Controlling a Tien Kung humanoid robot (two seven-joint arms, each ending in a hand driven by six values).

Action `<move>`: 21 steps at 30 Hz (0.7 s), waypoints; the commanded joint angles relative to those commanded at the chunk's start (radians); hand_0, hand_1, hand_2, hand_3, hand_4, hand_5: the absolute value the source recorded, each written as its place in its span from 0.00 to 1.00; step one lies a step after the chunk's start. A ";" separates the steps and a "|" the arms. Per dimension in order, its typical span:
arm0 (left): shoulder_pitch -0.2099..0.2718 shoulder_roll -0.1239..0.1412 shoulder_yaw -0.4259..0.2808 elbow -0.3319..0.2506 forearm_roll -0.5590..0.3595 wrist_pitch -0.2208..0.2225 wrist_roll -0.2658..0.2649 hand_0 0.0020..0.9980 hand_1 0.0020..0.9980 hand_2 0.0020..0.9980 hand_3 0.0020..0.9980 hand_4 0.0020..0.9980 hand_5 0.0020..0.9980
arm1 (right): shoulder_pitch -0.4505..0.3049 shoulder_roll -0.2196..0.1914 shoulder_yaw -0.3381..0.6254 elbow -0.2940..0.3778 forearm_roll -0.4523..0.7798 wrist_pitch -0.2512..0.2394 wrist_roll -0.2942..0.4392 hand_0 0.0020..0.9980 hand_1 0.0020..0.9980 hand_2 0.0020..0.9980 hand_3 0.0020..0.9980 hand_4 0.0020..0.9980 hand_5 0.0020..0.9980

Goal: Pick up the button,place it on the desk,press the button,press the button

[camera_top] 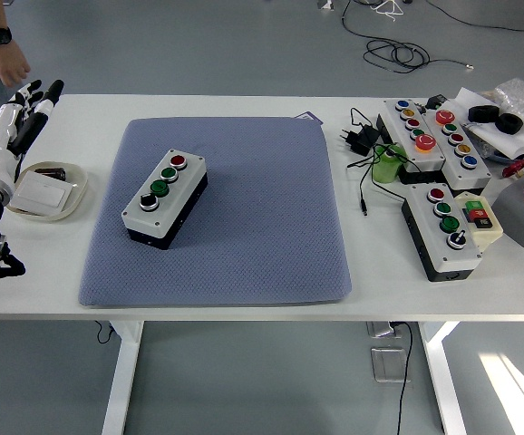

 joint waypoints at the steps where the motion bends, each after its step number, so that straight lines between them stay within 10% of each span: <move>1: -0.008 -0.005 0.008 0.000 0.026 -0.018 0.026 0.98 1.00 1.00 1.00 0.96 0.95 | 0.000 0.000 0.000 0.000 0.000 0.001 -0.001 0.79 0.80 0.82 0.75 0.41 0.48; 10: -0.056 -0.067 0.077 0.004 0.384 -0.263 0.303 1.00 1.00 1.00 1.00 1.00 0.92 | 0.002 0.000 -0.002 0.000 -0.003 0.004 -0.003 0.79 0.80 0.82 0.75 0.41 0.48; 21: -0.105 -0.142 0.176 0.061 0.703 -0.319 0.338 1.00 1.00 1.00 1.00 1.00 0.90 | 0.005 0.000 -0.017 0.000 0.014 0.006 0.002 0.79 0.80 0.82 0.75 0.41 0.48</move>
